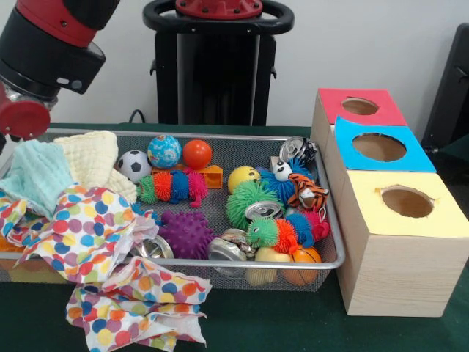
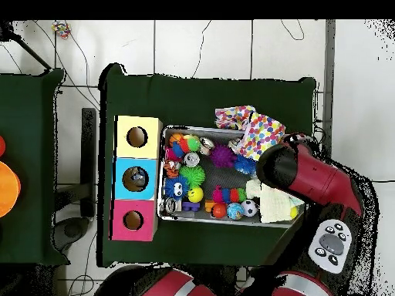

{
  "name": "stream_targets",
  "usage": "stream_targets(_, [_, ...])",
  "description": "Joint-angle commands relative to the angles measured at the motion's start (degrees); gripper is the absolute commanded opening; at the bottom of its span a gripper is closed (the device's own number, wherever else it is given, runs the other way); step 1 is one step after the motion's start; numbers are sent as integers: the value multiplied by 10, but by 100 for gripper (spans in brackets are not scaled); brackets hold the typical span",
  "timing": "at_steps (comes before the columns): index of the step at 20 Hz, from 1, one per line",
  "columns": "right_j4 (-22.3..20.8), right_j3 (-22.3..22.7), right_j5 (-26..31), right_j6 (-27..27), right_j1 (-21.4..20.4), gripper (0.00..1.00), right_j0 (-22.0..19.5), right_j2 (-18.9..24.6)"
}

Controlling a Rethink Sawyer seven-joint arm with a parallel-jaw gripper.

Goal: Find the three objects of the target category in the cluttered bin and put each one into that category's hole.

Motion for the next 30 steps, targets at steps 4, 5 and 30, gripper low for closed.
stream_targets(4, [-2, 10, -2, 22, 16, 0, -13, 126])
stream_targets(5, [0, 7, 4, 24, 17, 0, -11, 126])
stream_targets(30, [16, 34, -21, 63, 63, 0, -19, 168])
